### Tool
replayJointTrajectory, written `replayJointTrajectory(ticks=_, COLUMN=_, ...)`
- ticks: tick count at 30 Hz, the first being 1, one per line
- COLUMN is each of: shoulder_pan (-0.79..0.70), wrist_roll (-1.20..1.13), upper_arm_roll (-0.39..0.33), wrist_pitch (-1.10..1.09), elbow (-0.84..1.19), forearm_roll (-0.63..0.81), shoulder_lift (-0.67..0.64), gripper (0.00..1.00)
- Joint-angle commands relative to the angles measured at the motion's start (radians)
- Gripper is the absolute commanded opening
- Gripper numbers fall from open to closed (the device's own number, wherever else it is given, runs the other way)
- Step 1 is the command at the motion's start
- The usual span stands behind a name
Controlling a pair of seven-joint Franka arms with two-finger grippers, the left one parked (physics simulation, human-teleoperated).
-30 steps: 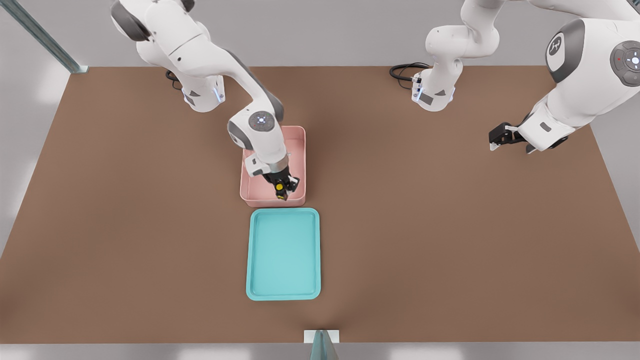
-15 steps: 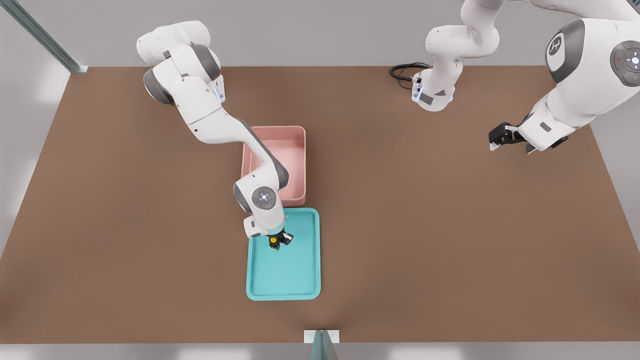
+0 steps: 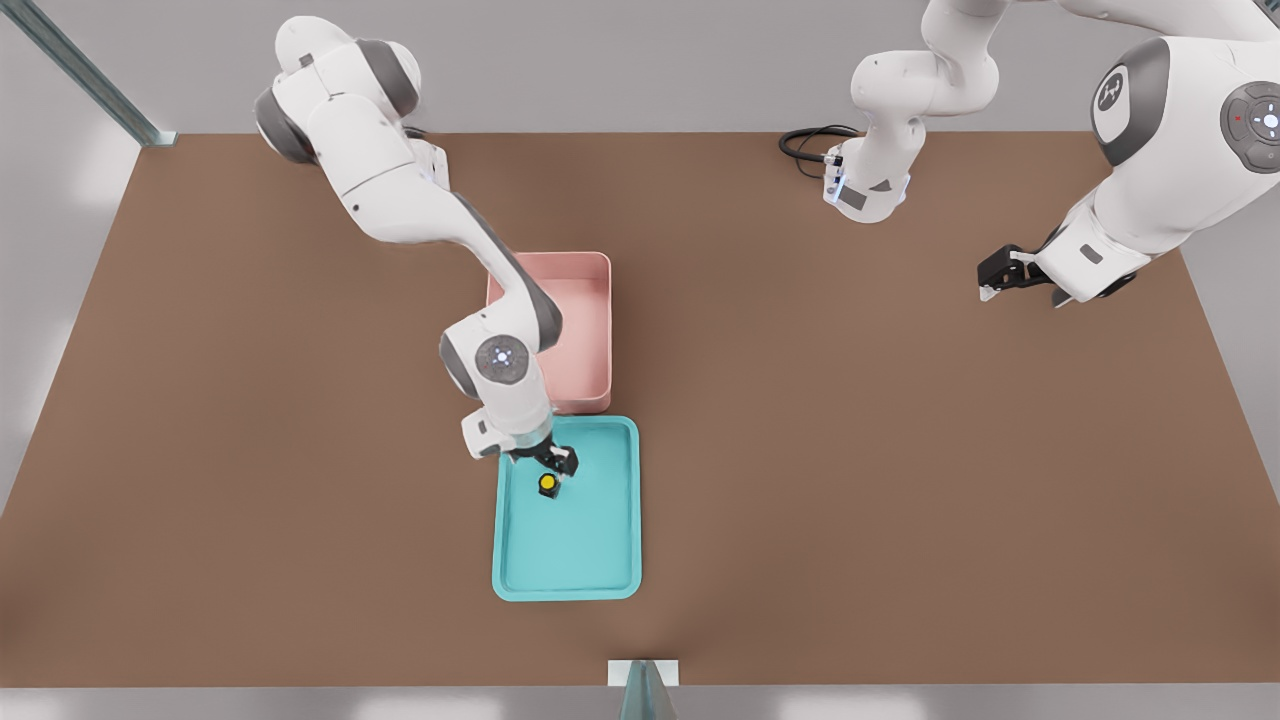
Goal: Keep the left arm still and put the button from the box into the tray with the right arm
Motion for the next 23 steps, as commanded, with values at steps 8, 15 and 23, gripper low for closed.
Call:
replayJointTrajectory(ticks=8, shoulder_pan=-0.207, wrist_roll=-1.13, upper_arm_roll=-0.176, wrist_pitch=-0.758, elbow=0.247, forearm_roll=0.174, shoulder_lift=-0.321, gripper=1.0)
replayJointTrajectory(ticks=15, shoulder_pan=-0.207, wrist_roll=-1.151, upper_arm_roll=-0.176, wrist_pitch=-0.759, elbow=0.287, forearm_roll=0.177, shoulder_lift=-0.305, gripper=1.0)
replayJointTrajectory(ticks=23, shoulder_pan=-0.209, wrist_roll=-1.151, upper_arm_roll=-0.178, wrist_pitch=-0.746, elbow=0.236, forearm_roll=0.175, shoulder_lift=-0.342, gripper=1.0)
